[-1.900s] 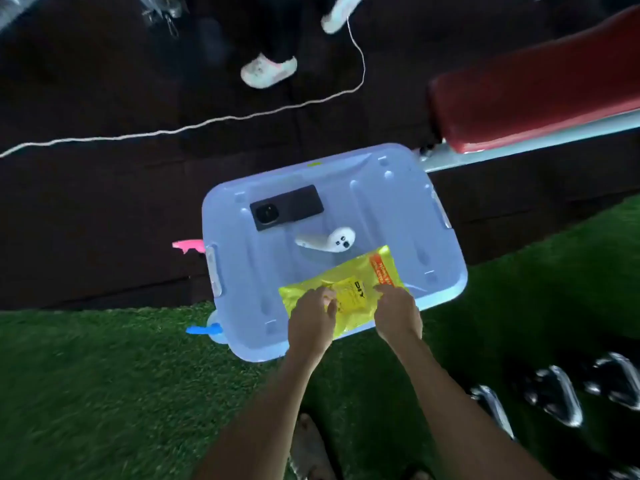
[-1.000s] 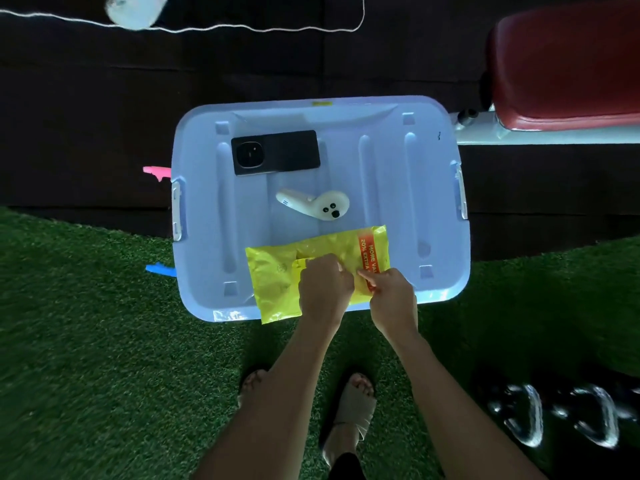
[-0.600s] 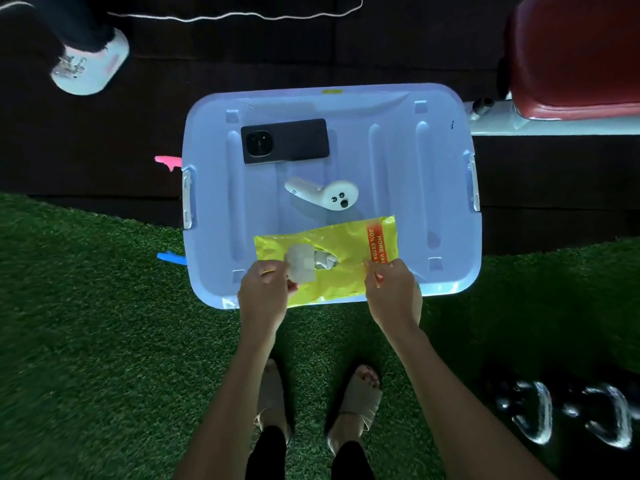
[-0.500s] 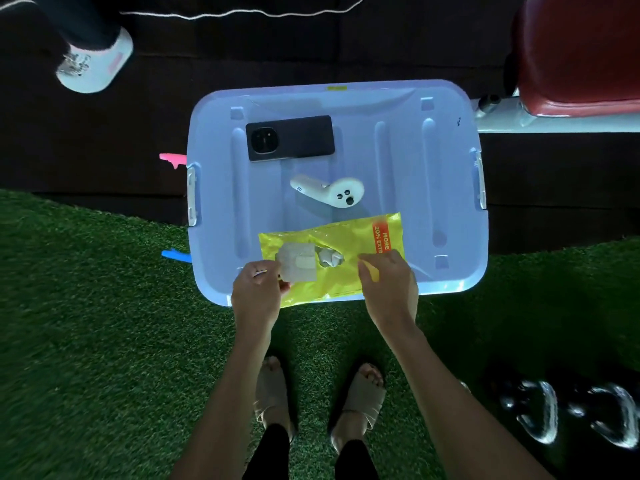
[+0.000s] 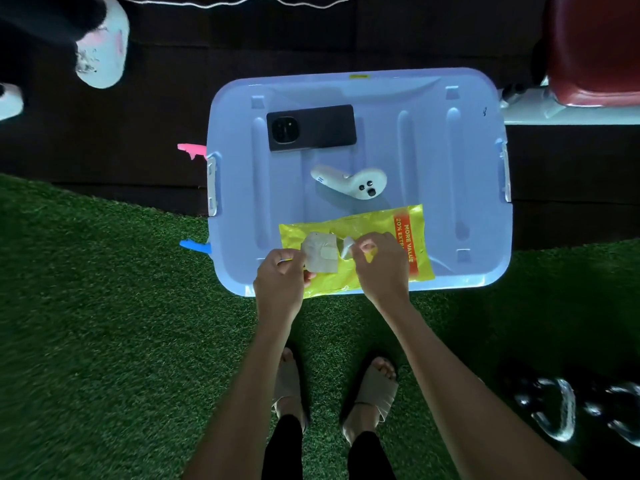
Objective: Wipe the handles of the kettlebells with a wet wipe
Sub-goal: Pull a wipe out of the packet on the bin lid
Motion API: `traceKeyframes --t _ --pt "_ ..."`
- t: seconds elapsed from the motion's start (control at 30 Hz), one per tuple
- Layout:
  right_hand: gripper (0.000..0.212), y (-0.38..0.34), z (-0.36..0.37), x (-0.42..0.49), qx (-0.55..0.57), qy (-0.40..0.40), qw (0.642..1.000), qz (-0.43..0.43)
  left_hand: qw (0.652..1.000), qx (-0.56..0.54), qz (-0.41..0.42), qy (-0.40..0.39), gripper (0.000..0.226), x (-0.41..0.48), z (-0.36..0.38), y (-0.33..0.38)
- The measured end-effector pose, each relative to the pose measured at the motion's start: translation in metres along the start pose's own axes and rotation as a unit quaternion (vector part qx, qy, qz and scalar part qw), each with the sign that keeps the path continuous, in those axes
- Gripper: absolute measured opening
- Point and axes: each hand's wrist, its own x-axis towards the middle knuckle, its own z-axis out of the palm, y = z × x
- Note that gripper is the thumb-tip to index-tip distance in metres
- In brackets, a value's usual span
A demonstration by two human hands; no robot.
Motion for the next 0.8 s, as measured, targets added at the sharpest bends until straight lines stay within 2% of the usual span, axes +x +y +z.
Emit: traceKeyframes --t 0.1,0.17,0.27,0.33,0.4,0.47,0.57,0.63,0.7,0.8 --pt "0.008 0.002 -0.023 -0.007 0.119 0.046 0.989 0.081 1.0 0.004 0.022 -0.003 0.004 -0.002 0.006 0.001" --pt "0.009 0.008 -0.039 -0.012 0.175 0.089 0.974 0.113 0.998 0.027 0.064 -0.006 0.008 -0.005 0.015 0.001" --pt "0.011 0.025 -0.052 -0.015 0.079 0.172 0.979 0.081 0.978 0.097 0.176 -0.048 0.019 -0.013 0.035 0.002" --pt "0.01 0.039 -0.052 -0.01 -0.007 0.218 0.975 0.046 0.943 0.17 0.27 -0.093 0.016 -0.013 0.05 -0.006" --pt "0.008 0.051 -0.048 -0.002 -0.057 0.228 0.971 0.033 0.881 0.284 0.363 -0.11 0.017 -0.007 0.063 -0.02" --pt "0.006 0.059 -0.044 0.003 -0.084 0.223 0.971 0.01 0.822 0.38 0.412 -0.103 0.021 0.003 0.071 -0.034" --pt "0.012 0.063 -0.039 0.004 -0.08 0.191 0.978 -0.024 0.755 0.484 0.434 -0.088 0.028 0.01 0.075 -0.045" --pt "0.026 0.064 -0.038 0.001 -0.101 0.142 0.984 -0.026 0.719 0.533 0.438 -0.086 0.037 0.012 0.074 -0.048" --pt "0.038 0.067 -0.038 -0.002 -0.154 0.103 0.982 -0.038 0.697 0.561 0.44 -0.082 0.043 0.009 0.073 -0.051" --pt "0.034 0.072 -0.042 -0.003 -0.134 0.08 0.987 -0.035 0.673 0.59 0.439 -0.079 0.048 0.003 0.074 -0.053"
